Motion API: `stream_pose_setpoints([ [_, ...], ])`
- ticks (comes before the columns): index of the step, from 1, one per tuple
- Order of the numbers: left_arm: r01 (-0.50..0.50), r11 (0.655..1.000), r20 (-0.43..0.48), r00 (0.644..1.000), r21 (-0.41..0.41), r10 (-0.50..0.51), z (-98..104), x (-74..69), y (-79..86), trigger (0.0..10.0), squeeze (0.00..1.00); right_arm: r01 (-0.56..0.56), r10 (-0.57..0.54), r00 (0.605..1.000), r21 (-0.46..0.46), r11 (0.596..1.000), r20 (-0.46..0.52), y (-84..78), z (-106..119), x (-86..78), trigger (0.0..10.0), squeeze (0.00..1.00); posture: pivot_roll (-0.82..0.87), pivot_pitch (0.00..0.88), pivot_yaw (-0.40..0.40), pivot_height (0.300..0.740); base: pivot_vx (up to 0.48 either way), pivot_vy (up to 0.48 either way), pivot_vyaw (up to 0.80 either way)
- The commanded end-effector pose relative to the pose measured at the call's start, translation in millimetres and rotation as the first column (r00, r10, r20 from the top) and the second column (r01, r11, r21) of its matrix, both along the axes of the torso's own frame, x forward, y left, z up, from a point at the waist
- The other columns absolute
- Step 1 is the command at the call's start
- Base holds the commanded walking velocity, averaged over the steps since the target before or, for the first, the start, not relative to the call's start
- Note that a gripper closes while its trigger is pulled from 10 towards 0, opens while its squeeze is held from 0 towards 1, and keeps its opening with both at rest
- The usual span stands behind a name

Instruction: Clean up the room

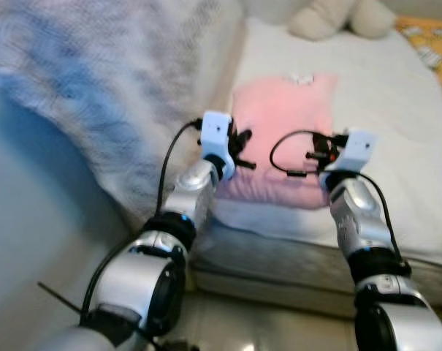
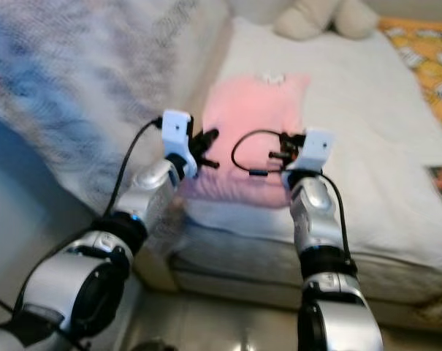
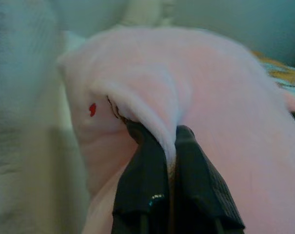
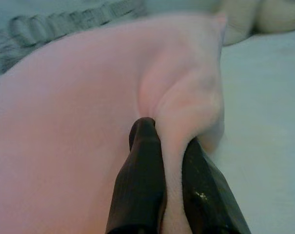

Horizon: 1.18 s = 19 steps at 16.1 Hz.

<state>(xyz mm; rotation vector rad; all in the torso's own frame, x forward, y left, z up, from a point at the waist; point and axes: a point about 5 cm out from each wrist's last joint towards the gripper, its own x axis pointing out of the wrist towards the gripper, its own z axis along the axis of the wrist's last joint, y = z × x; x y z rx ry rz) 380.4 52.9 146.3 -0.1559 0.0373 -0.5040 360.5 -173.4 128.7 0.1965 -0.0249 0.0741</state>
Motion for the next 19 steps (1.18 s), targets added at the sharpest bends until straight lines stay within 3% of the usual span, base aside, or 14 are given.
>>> stream_pose_setpoints([
  [1, -0.012, 1.000, 0.043, 0.999, -0.006, 0.012, 12, 4.6, 3.2, 0.0, 0.00, -0.034, 0.035, 0.999, -0.019, 0.999, 0.036, 9.2, 9, 2.5, 0.0, 0.00, -0.08, 0.000, 0.044, 0.740, 0.398, 0.266, 0.00],
  [5, -0.006, 1.000, 0.046, 0.999, 0.008, 0.006, 15, 5.2, -0.9, 0.0, 0.00, -0.035, 0.035, 0.999, -0.019, 0.999, 0.030, 9.1, 7, 2.4, 0.0, 0.00, -0.07, 0.000, 0.041, 0.740, 0.428, 0.130, 0.00],
  [9, -0.017, 0.999, 0.049, 0.999, 0.027, 0.015, 18, 6.8, -4.8, 0.0, 0.00, -0.034, 0.035, 0.999, -0.022, 0.999, 0.029, 9.7, 7, 2.1, 0.0, 0.00, -0.08, 0.000, 0.043, 0.740, 0.000, 0.000, 0.00],
  [15, 0.013, 0.998, 0.073, 0.997, 0.060, -0.017, 19, 3.7, -15.7, 0.0, 0.00, -0.030, 0.031, 0.999, -0.025, 0.999, 0.024, 8.0, 4, -0.1, 0.0, 0.00, -0.09, 0.000, 0.047, 0.740, 0.419, 0.000, 0.00],
  [17, 0.023, 0.994, 0.103, 0.994, 0.108, -0.034, 19, 1.5, -20.5, 0.0, 0.00, -0.031, 0.032, 0.999, -0.027, 0.999, 0.022, 7.8, 4, -0.3, 0.0, 0.00, -0.09, 0.000, 0.048, 0.740, 0.397, -0.262, 0.00],
  [19, 0.049, 0.995, 0.094, 0.994, 0.092, -0.057, 17, -1.5, -26.7, 0.0, 0.00, -0.034, 0.034, 0.999, -0.027, 0.999, 0.023, 8.5, 4, -0.1, 0.0, 0.00, -0.09, 0.000, 0.048, 0.740, 0.351, -0.322, 0.00],
])
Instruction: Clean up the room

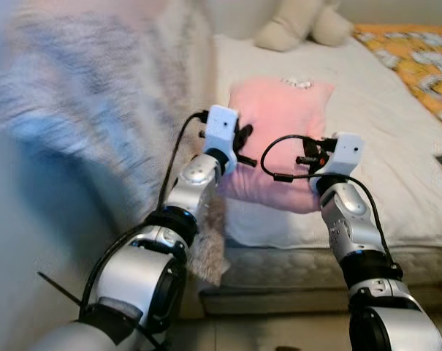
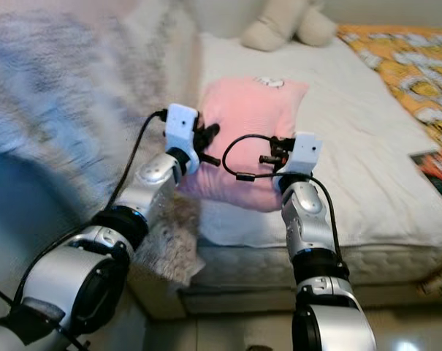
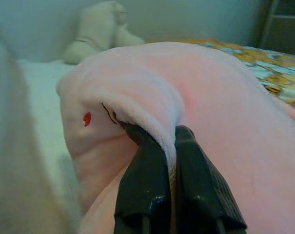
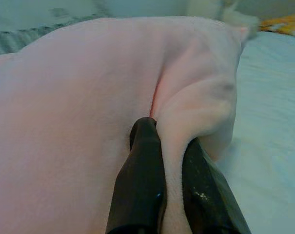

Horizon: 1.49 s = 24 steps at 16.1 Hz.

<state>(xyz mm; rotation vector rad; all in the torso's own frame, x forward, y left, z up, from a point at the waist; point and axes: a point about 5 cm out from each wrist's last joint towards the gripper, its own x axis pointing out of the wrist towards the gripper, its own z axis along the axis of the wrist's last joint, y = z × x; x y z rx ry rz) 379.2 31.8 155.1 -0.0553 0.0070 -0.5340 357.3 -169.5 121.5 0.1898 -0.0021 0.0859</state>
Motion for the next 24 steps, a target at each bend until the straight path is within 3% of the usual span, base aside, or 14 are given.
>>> stream_pose_setpoints([
  [1, 0.018, 1.000, 0.030, 0.999, -0.014, -0.018, 7, -0.2, -5.6, 0.0, 0.00, -0.020, 0.021, 0.999, -0.019, 1.000, 0.044, 4.9, 12, 3.2, 0.0, 0.00, -0.09, 0.000, 0.048, 0.740, 0.349, -0.326, 0.00],
  [5, -0.048, 0.998, 0.009, 0.999, -0.034, 0.048, 10, 4.0, -1.6, 0.0, 0.00, -0.022, 0.023, 0.999, -0.032, 0.999, 0.038, 2.9, 13, 7.1, 0.0, 0.00, -0.08, 0.000, 0.041, 0.740, 0.097, -0.070, 0.00],
  [7, -0.098, 0.992, -0.043, 0.995, -0.078, 0.095, 13, 8.7, 0.9, 0.0, 0.00, -0.032, 0.035, 0.999, -0.066, 0.997, 0.035, 1.7, 19, 14.9, 0.0, 0.00, -0.08, 0.000, 0.032, 0.740, 0.000, 0.000, 0.00],
  [10, -0.245, 0.963, -0.141, 0.963, -0.116, 0.228, 9, 13.1, 10.6, 0.0, 0.00, -0.111, 0.110, 0.994, -0.156, 0.981, -0.013, 6.7, 25, 25.0, 0.0, 0.00, -0.07, 0.000, 0.020, 0.740, 0.000, 0.000, 0.00],
  [15, -0.347, 0.931, -0.168, 0.930, -0.115, 0.326, 11, 17.2, 18.4, 0.0, 0.00, -0.190, 0.166, 0.979, -0.246, 0.950, -0.116, 2.2, 30, 36.7, 0.0, 0.00, -0.06, 0.041, -0.024, 0.740, 0.000, 0.000, 0.00],
  [19, -0.356, 0.928, -0.183, 0.925, -0.111, 0.333, 9, 17.8, 22.1, 0.0, 0.00, -0.205, 0.167, 0.975, -0.296, 0.933, -0.149, 3.3, 27, 37.9, 0.0, 0.00, -0.08, 0.088, -0.033, 0.740, 0.000, 0.000, 0.00],
  [22, -0.304, 0.945, -0.184, 0.942, -0.122, 0.279, 7, 14.2, 9.8, 0.0, 0.00, -0.217, 0.178, 0.973, -0.328, 0.919, -0.146, 6.7, 24, 36.9, 0.0, 0.00, -0.10, 0.105, -0.029, 0.740, 0.000, 0.000, 0.00],
  [24, -0.247, 0.962, -0.128, 0.964, -0.119, 0.231, 14, 11.2, -4.4, 0.0, 0.00, -0.209, 0.182, 0.977, -0.313, 0.926, -0.115, 5.5, 27, 37.0, 0.0, 0.00, -0.11, 0.105, -0.028, 0.740, 0.000, 0.000, 0.00],
])
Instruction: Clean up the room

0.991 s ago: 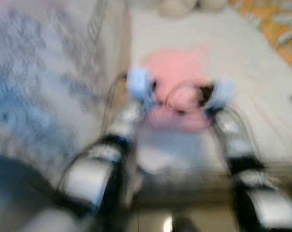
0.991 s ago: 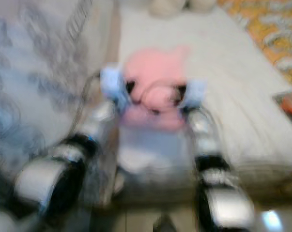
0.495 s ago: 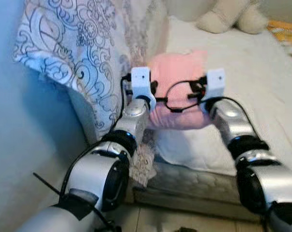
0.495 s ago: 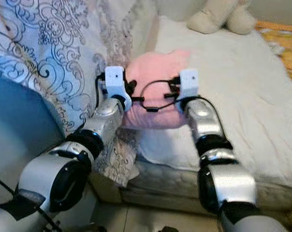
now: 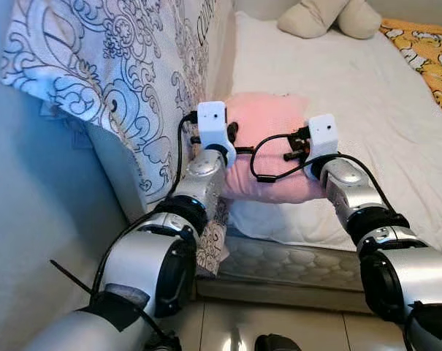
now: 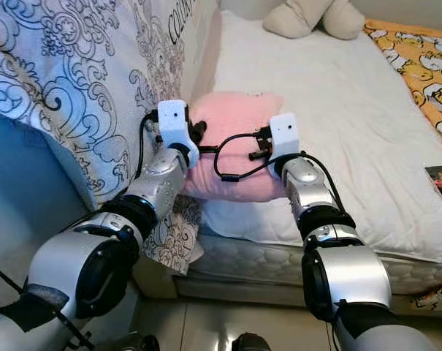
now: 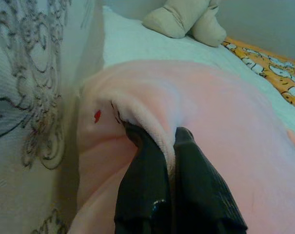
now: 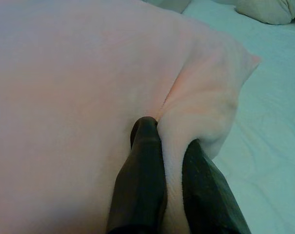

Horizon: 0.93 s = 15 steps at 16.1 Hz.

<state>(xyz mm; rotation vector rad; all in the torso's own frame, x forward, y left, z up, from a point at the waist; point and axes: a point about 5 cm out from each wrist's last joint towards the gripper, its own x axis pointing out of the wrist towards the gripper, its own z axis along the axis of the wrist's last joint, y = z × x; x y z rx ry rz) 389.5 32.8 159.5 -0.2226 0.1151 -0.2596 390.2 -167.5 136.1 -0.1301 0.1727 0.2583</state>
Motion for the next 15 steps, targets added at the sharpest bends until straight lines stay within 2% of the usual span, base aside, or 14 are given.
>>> stream_pose_setpoints([
  [1, 0.061, 0.998, 0.099, 0.993, 0.033, -0.065, 11, -2.9, -14.2, 0.0, 0.00, -0.004, 0.000, 0.995, 0.035, 0.999, 0.098, 0.5, 17, 3.6, 0.0, 0.00, -0.11, 0.099, -0.028, 0.740, 0.000, 0.000, 0.00],
  [2, 0.095, 0.994, 0.147, 0.984, 0.047, -0.101, 10, -8.3, -21.0, 0.0, 0.00, 0.007, -0.018, 0.989, 0.077, 0.997, 0.147, -3.2, 22, 1.1, 0.0, 0.00, -0.10, 0.096, -0.028, 0.740, 0.000, 0.000, 0.00],
  [3, 0.099, 0.994, 0.193, 0.976, 0.038, -0.105, 7, -14.3, -20.3, 0.0, 0.00, 0.038, -0.059, 0.975, 0.099, 0.994, 0.214, -8.5, 26, -8.7, 0.0, 0.00, -0.10, 0.082, -0.022, 0.740, 0.000, 0.000, 0.00],
  [4, 0.091, 0.996, 0.232, 0.968, 0.019, -0.093, 6, -21.4, -14.8, 0.0, 0.00, 0.088, -0.119, 0.955, 0.123, 0.988, 0.272, -11.9, 30, -26.8, 0.0, 0.00, -0.09, 0.052, -0.026, 0.740, 0.000, 0.000, 0.00],
  [5, 0.087, 0.996, 0.252, 0.964, 0.015, -0.088, 7, -25.9, -11.5, 0.0, 0.00, 0.111, -0.147, 0.944, 0.135, 0.985, 0.295, -12.1, 32, -38.0, 0.0, 0.00, -0.09, 0.052, -0.026, 0.740, 0.000, 0.000, 0.00],
  [6, 0.096, 0.995, 0.281, 0.955, 0.021, -0.098, 9, -35.8, -6.0, 0.0, 0.00, 0.154, -0.194, 0.924, 0.144, 0.978, 0.329, -11.2, 32, -58.8, 0.0, 0.00, -0.07, 0.017, -0.027, 0.740, 0.000, 0.000, 0.00],
  [8, 0.175, 0.983, 0.316, 0.931, 0.056, -0.184, 13, -64.7, 4.3, 0.0, 0.00, 0.222, -0.255, 0.885, 0.129, 0.966, 0.390, -4.2, 30, -105.5, 0.0, 0.00, -0.06, 0.000, -0.034, 0.740, 0.000, 0.000, 0.00],
  [10, 0.251, 0.963, 0.339, 0.901, 0.101, -0.271, 15, -84.3, 7.7, 0.0, 0.00, 0.266, -0.281, 0.843, 0.098, 0.959, 0.460, -8.6, 33, -130.9, 0.0, 0.00, -0.04, 0.000, -0.049, 0.740, 0.000, 0.000, 0.00],
  [11, 0.243, 0.964, 0.353, 0.897, 0.112, -0.267, 18, -85.0, 9.2, 0.0, 0.00, 0.302, -0.312, 0.836, 0.096, 0.948, 0.451, -17.8, 33, -135.1, 0.0, 0.00, -0.04, 0.000, -0.052, 0.740, 0.000, 0.000, 0.00],
  [12, 0.224, 0.969, 0.340, 0.907, 0.105, -0.247, 19, -83.0, 8.9, 0.0, 0.00, 0.310, -0.317, 0.847, 0.088, 0.947, 0.427, -19.4, 32, -135.2, 0.0, 0.00, -0.03, 0.000, -0.053, 0.740, 0.307, -0.364, 0.00],
  [15, 0.199, 0.974, 0.319, 0.921, 0.108, -0.224, 22, -83.2, 8.9, 0.0, 0.00, 0.281, -0.294, 0.870, 0.093, 0.955, 0.395, -10.9, 31, -130.1, 0.0, 0.00, -0.03, 0.000, -0.054, 0.740, 0.314, -0.359, 0.00],
])
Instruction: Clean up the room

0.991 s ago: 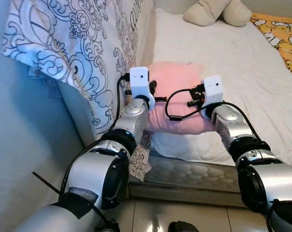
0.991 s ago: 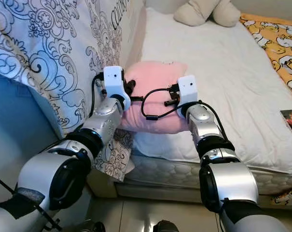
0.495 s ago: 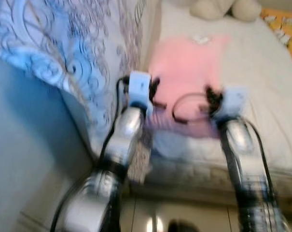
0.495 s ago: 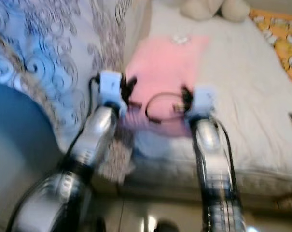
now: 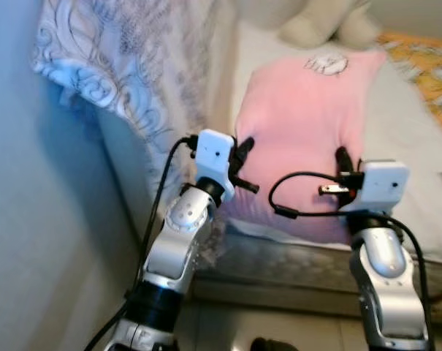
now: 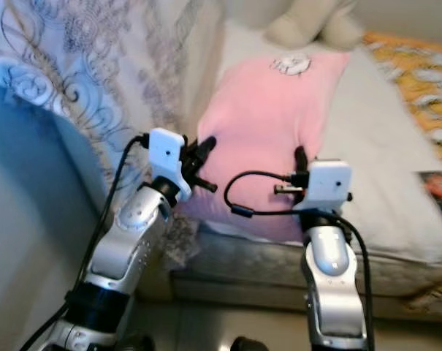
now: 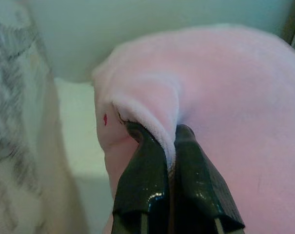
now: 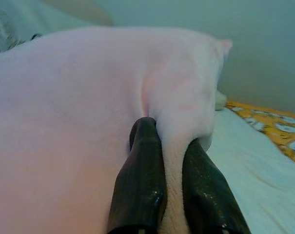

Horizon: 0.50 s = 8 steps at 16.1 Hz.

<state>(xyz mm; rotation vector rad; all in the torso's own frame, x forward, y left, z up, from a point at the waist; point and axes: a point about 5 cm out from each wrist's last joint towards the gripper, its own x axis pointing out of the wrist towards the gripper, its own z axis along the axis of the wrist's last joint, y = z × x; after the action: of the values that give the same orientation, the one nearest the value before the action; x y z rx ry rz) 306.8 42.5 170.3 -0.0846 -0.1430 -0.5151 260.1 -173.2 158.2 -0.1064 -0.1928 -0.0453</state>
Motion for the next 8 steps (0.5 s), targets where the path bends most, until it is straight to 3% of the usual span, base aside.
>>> stream_pose_setpoints([
  [1, -0.014, 1.000, 0.032, 0.999, -0.013, 0.015, 10.1, -0.8, 0.1, 0.0, 0.00, 0.017, -0.017, 0.999, -0.009, 1.000, 0.034, -4.1, 9.6, -0.1, 0.0, 0.00, -0.04, 0.000, -0.052, 0.740, 0.322, -0.352, 0.00],
  [7, -0.025, 1.000, -0.019, 1.000, 0.006, 0.025, 4.2, 3.3, -2.8, 0.0, 0.00, 0.022, -0.022, 1.000, 0.017, 1.000, 0.017, -4.1, 9.8, -0.8, 0.0, 0.00, -0.05, 0.000, -0.036, 0.740, 0.343, -0.330, 0.00],
  [8, -0.038, 0.999, -0.028, 0.999, 0.016, 0.038, 2.4, 5.6, -1.4, 0.0, 0.00, 0.012, -0.012, 1.000, 0.024, 1.000, 0.009, -2.8, 9.0, 0.3, 0.0, 0.00, -0.06, 0.000, -0.031, 0.740, 0.446, 0.000, 0.00],
])
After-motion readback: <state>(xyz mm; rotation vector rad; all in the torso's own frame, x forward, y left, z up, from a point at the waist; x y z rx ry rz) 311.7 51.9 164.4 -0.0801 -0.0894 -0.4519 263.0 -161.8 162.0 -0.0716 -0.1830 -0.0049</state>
